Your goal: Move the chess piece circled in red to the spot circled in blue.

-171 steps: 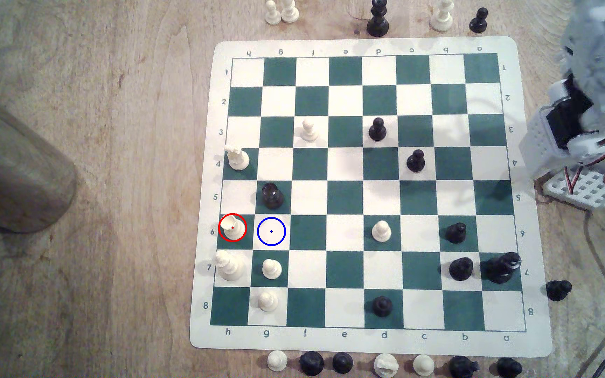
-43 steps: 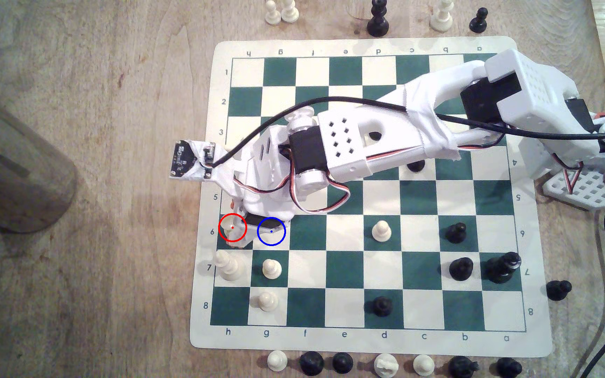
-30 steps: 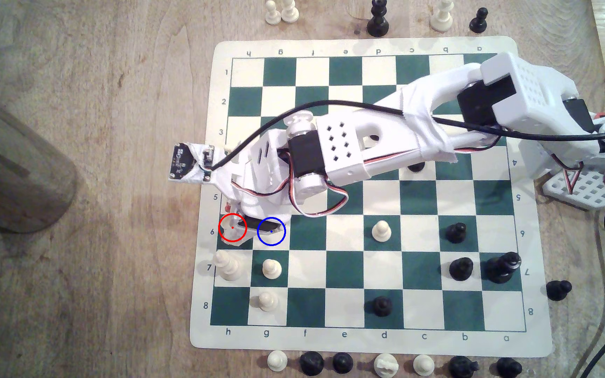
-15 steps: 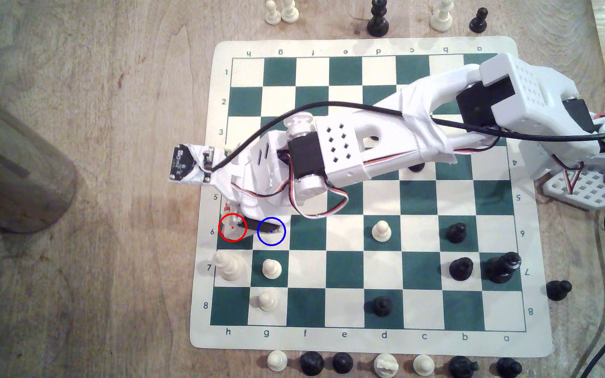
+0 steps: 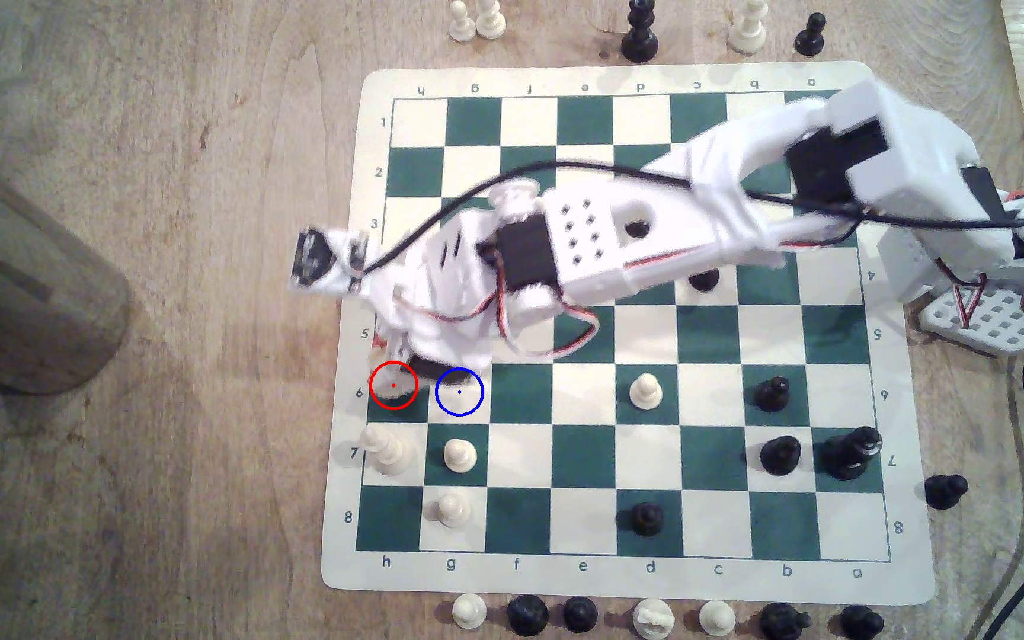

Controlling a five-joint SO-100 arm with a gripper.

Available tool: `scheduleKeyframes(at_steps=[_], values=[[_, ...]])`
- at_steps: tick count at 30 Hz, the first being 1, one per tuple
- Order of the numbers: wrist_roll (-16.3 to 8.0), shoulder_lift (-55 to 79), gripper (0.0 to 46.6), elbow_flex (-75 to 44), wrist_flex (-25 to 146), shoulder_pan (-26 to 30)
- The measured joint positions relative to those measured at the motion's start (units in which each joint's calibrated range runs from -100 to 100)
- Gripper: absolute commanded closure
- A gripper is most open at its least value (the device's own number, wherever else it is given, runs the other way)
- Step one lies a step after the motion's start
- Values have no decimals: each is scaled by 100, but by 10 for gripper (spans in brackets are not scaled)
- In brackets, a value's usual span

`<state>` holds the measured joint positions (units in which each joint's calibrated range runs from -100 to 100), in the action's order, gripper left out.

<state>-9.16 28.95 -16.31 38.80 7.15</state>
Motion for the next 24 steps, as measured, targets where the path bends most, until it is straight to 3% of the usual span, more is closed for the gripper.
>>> scheduleKeyframes(at_steps=[10, 14, 24], values=[[59, -1659, 463, 1609, -263, 147], [117, -1977, 463, 2386, -462, 199], [151, -2019, 462, 2919, -789, 192]])
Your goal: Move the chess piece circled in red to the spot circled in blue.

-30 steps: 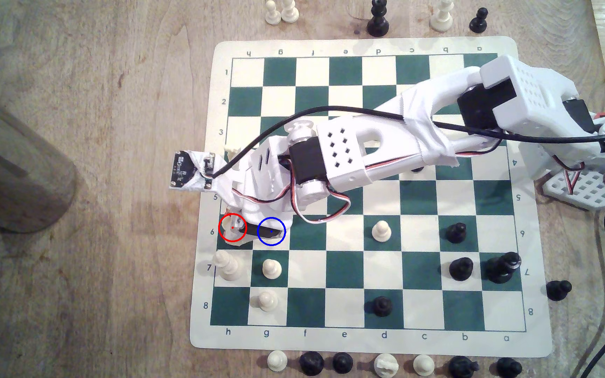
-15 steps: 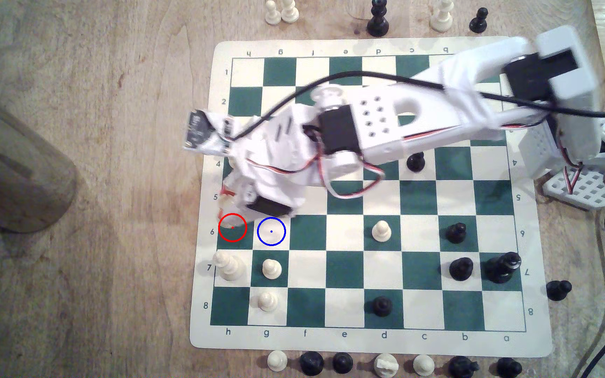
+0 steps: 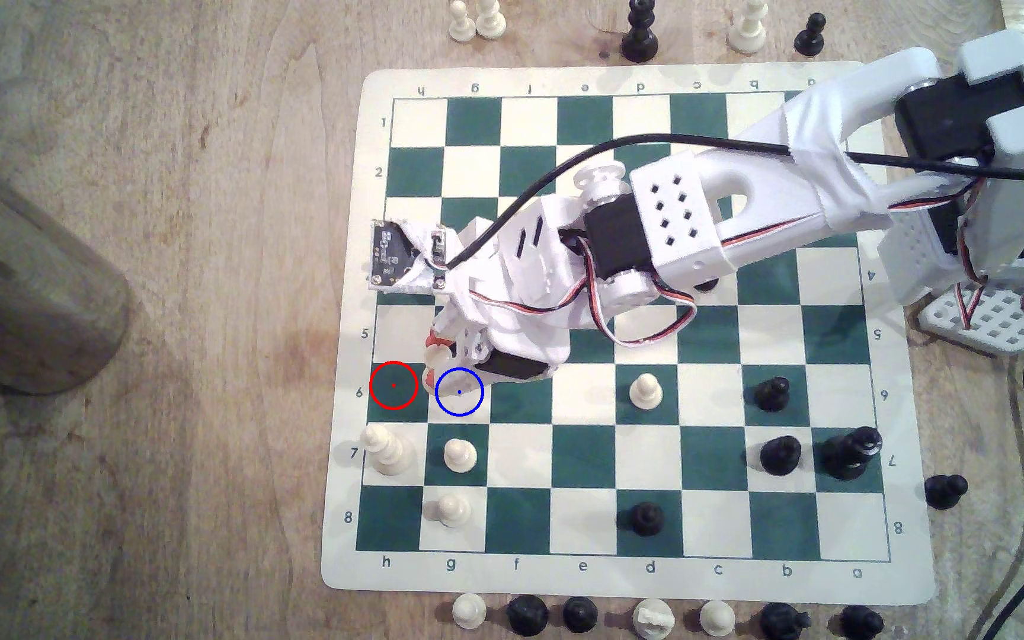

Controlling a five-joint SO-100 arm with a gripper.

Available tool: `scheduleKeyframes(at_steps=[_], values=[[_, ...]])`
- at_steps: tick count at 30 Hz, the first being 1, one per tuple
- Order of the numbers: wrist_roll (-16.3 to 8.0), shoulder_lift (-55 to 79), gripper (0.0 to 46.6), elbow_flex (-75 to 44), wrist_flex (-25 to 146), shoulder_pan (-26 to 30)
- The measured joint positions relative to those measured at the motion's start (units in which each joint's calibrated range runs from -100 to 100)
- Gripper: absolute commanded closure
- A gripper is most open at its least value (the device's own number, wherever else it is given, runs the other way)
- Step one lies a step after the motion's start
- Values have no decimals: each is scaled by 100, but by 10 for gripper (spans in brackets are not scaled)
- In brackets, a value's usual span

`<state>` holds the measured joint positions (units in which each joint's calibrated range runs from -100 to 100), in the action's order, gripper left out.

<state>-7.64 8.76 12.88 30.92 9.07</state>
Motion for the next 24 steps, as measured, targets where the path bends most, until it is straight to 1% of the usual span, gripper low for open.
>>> scheduleKeyframes(at_steps=[9, 20, 24], values=[[24, 168, 462, 117, -231, 221], [20, 260, 462, 117, -231, 162], [29, 486, 462, 117, -311, 162]])
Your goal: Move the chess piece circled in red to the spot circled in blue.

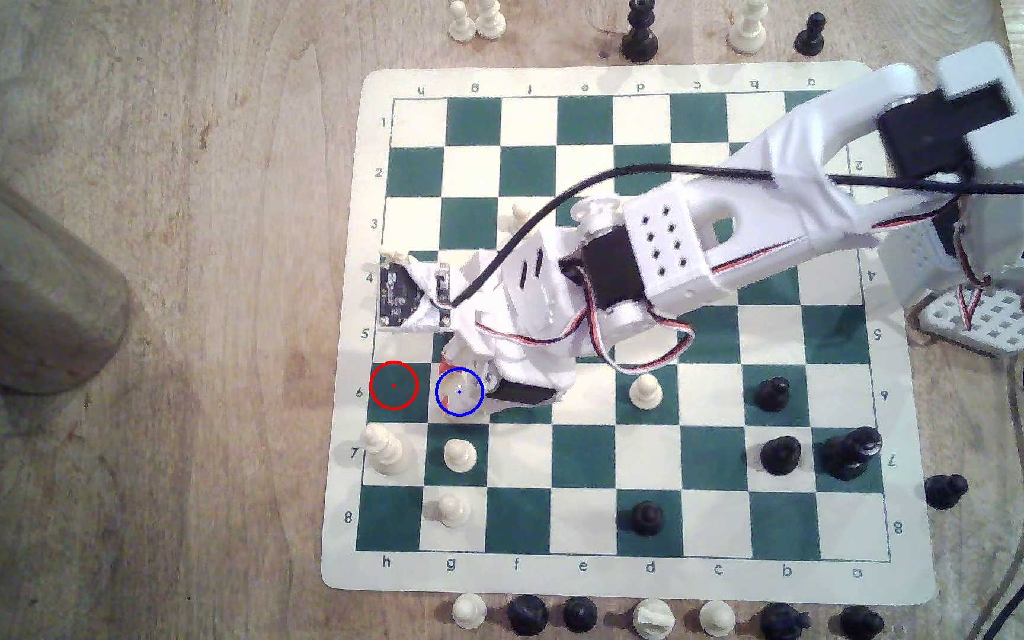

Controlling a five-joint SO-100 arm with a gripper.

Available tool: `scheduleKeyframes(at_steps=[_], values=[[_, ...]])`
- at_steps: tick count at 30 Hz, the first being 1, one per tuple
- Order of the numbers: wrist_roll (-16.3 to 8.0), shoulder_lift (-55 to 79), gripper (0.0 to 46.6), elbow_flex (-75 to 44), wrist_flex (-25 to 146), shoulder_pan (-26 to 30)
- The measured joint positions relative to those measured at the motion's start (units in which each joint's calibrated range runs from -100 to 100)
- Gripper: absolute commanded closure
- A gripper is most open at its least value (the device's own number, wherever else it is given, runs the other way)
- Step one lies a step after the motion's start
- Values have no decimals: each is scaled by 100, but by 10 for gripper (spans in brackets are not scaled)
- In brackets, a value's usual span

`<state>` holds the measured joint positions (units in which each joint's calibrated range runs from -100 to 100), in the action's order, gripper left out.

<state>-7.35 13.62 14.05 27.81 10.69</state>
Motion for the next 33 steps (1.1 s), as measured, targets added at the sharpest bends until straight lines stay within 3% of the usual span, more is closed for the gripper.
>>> scheduleKeyframes(at_steps=[13, 16, 18, 20, 33], values=[[88, 101, 455, 0, 0, -125], [93, 101, 402, 0, 0, -125], [93, 101, 321, 0, 0, -118], [93, 101, 288, 0, 0, -118], [88, 109, 241, 0, 40, -118]])
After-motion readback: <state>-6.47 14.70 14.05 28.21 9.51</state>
